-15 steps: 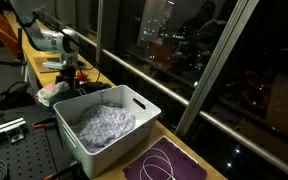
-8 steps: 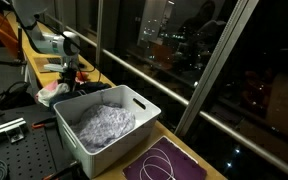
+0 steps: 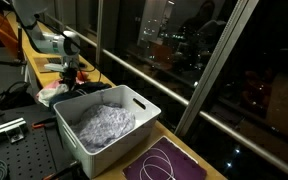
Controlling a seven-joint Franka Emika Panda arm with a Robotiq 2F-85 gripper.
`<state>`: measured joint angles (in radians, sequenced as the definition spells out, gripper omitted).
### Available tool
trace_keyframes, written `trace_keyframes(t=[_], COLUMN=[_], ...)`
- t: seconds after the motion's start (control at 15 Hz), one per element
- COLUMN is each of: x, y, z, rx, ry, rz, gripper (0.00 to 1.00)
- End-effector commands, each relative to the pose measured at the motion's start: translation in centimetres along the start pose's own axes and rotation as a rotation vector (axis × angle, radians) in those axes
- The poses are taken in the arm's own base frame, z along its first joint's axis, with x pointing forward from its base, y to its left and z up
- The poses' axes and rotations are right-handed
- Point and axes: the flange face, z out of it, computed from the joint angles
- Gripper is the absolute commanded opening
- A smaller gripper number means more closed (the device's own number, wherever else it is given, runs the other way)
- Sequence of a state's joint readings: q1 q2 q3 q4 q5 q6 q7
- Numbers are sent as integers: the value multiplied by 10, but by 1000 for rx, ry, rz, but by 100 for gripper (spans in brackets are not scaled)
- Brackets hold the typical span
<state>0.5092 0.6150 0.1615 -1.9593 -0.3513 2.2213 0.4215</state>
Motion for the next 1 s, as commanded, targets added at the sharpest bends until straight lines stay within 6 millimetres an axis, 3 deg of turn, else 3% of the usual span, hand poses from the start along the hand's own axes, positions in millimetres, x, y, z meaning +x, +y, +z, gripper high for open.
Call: trace_keyframes(t=[0.0,0.33,0.73,0.93], x=[-7,-25,-63,-79], y=[17,57,126,154], z=[-19,-72,-163,-199], rx=[-17,-74,-163,-193], ry=[29,71,135,159], rz=[1,58,148,191], gripper=[4,4,4,4])
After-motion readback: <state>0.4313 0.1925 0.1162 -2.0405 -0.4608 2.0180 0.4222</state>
